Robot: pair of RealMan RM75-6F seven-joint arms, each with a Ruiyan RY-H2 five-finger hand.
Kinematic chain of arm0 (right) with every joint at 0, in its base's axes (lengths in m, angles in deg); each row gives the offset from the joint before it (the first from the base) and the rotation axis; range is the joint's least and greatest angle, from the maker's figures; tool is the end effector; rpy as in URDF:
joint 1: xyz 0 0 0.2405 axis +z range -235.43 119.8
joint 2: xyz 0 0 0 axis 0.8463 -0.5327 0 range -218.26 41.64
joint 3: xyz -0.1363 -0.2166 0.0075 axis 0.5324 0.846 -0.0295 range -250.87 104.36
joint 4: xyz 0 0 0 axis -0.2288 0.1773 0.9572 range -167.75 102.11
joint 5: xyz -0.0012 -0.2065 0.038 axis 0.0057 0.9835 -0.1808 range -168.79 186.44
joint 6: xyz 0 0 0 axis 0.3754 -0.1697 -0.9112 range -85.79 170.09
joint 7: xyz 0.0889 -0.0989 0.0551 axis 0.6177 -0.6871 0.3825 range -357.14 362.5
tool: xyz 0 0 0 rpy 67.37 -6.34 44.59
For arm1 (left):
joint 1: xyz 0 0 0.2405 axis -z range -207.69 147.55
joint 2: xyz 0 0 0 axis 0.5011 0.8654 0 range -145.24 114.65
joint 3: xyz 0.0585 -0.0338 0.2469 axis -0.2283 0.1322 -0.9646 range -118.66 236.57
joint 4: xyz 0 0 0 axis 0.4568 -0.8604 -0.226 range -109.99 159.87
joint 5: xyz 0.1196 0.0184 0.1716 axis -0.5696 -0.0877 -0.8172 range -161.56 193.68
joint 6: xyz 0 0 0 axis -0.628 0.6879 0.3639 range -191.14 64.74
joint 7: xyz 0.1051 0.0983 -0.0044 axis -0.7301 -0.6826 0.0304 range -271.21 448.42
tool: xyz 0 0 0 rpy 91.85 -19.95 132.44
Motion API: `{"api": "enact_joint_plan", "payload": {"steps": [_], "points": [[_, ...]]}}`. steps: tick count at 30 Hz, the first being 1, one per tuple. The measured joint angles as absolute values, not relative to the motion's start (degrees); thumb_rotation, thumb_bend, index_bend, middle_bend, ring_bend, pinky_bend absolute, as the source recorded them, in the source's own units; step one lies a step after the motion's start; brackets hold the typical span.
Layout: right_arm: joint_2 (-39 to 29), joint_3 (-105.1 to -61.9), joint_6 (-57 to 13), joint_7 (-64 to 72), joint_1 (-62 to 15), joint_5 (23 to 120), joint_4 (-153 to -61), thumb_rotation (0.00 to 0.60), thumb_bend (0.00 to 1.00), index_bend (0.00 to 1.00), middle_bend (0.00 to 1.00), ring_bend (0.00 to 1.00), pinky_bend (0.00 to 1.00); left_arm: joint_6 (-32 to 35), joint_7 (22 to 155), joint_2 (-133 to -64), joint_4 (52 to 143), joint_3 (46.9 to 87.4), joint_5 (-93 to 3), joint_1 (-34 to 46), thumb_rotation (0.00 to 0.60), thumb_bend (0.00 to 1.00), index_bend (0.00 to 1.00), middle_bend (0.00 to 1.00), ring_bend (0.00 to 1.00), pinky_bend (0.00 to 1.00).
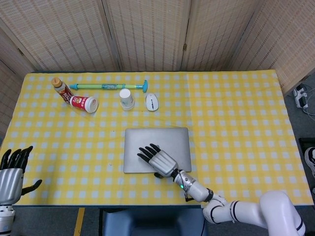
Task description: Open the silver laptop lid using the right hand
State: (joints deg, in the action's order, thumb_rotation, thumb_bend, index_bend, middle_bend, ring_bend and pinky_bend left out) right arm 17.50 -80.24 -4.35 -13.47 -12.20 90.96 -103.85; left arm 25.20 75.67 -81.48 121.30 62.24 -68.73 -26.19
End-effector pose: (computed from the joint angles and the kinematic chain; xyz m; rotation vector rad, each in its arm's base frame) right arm -0.0987 -0.2976 -0.1230 2.2751 -0.7671 0.9640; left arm -0.2961 0.1758 0.1515 -1.3642 -0.7903 -0.8269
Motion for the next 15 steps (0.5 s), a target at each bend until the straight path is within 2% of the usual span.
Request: {"api": "enact_joint_plan", "payload": {"steps": [15], "points": [[17.3, -80.1, -4.9, -14.5, -11.1, 89.9, -103.6, 0.600, 0.31, 0.00, 0.00, 0.00, 0.00, 24.7, 75.9, -81.5, 120.9, 62.4, -68.2, -26.1, 0.600, 0.16, 0.07, 0.19, 0.14, 0.00]]}}
